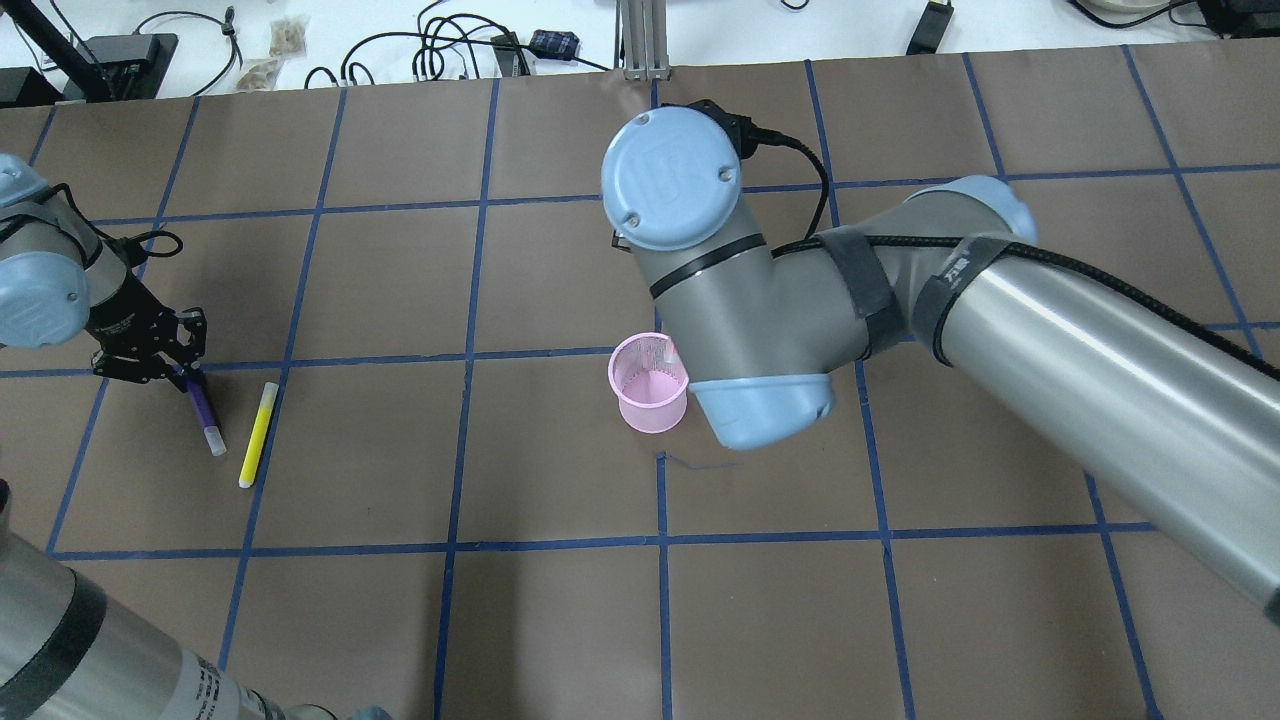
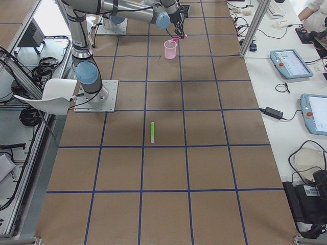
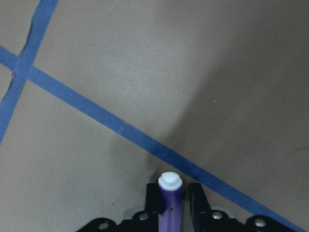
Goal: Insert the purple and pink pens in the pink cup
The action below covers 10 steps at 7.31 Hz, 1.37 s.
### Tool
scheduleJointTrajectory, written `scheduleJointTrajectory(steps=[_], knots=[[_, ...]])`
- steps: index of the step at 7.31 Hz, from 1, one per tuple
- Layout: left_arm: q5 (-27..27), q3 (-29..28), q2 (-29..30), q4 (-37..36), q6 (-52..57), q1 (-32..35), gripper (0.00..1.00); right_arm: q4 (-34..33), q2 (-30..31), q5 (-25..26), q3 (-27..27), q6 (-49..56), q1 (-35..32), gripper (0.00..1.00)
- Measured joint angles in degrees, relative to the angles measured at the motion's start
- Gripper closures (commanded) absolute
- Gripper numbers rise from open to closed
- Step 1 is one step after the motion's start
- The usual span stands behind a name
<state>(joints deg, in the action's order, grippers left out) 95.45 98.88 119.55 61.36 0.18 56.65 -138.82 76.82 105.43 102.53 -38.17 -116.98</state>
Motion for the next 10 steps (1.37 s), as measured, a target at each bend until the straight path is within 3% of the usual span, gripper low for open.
scheduleJointTrajectory(steps=[4, 8, 10], knots=[[0.05, -5.66, -3.18, 5.74, 0.00, 0.38, 1.00, -12.22, -3.61, 9.76, 1.76, -4.59, -6.06, 1.00], [0.08, -7.23, -3.67, 8.19, 0.00, 0.49, 1.00, -24.60, -5.96, 13.29, 6.91, -1.57, -6.41, 1.00], [0.08, -7.33, -3.74, 8.09, 0.00, 0.68, 1.00, -26.32, -6.56, 13.89, 7.99, -0.84, -6.47, 1.00]])
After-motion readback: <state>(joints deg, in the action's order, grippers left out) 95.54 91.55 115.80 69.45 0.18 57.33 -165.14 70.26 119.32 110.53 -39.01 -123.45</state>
